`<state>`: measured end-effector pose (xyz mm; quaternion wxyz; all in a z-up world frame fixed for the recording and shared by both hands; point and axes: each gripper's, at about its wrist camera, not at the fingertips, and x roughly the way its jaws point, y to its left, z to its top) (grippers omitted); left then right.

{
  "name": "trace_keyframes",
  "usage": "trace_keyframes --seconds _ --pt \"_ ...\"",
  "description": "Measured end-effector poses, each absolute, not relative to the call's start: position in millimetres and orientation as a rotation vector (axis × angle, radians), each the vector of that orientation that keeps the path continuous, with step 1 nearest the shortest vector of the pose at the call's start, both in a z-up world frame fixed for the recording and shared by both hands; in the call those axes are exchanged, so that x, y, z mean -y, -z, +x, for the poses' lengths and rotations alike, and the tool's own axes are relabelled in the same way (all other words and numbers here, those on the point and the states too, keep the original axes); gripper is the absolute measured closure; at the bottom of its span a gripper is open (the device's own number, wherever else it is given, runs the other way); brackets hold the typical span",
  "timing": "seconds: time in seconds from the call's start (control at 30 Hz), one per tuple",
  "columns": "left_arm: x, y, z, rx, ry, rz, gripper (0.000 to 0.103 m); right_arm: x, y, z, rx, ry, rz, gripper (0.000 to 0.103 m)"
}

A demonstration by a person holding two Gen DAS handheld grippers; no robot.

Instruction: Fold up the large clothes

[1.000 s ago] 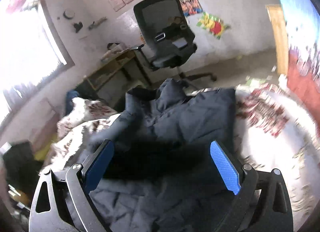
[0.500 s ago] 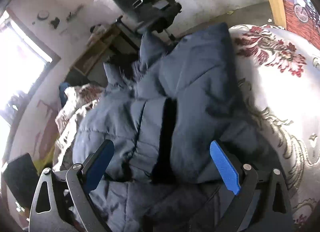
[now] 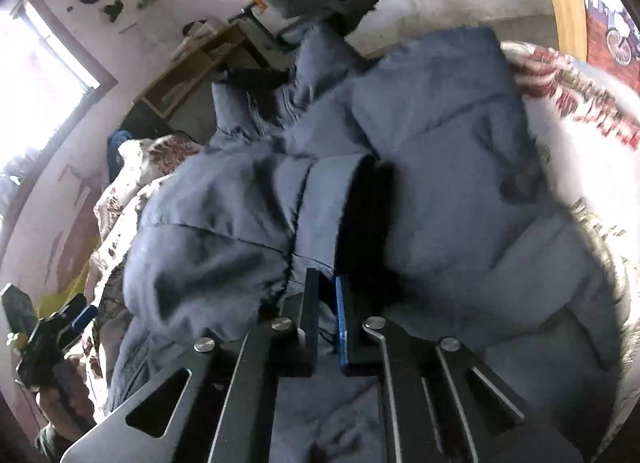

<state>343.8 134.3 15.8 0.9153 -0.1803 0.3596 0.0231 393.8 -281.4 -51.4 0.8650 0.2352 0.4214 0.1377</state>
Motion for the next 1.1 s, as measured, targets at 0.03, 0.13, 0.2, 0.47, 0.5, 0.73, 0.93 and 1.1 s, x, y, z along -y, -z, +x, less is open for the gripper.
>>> trace_keyframes --seconds 0.03,0.13,0.2,0.47,0.5,0.73,0.93,1.1 --pt "-140.6 -15.2 342.9 -0.739 -0.06 -0.375 0.01 285.4 44.4 389.5 -0.862 -0.287 0.472 0.097" --pt "-154.0 -12.4 343.3 -0.743 -0.09 -0.368 0.01 293.7 7.7 376.6 -0.77 -0.266 0.378 0.098" --pt "-157.7 -10.8 344.6 -0.747 -0.093 -0.354 0.01 302.2 -14.5 374.0 -0.722 -0.229 0.351 0.098" --pt "-139.3 -0.3 374.0 -0.773 -0.057 -0.24 0.01 325.7 -0.2 400.9 -0.816 -0.06 0.227 0.098" --pt "-135.1 0.3 377.5 -0.775 -0.048 -0.231 0.01 321.9 5.8 404.6 -0.838 -0.048 0.193 0.097" --pt "-85.8 -5.1 414.4 -0.784 0.111 -0.137 0.01 305.9 -20.0 413.5 -0.763 -0.011 0.109 0.071" --pt "-45.7 18.8 449.9 -0.89 0.155 -0.063 0.01 256.5 -0.9 441.9 -0.873 -0.22 0.023 0.069" --pt "-39.5 35.1 450.2 -0.911 0.149 -0.024 0.004 244.7 38.0 445.7 -0.895 -0.216 -0.012 0.069"
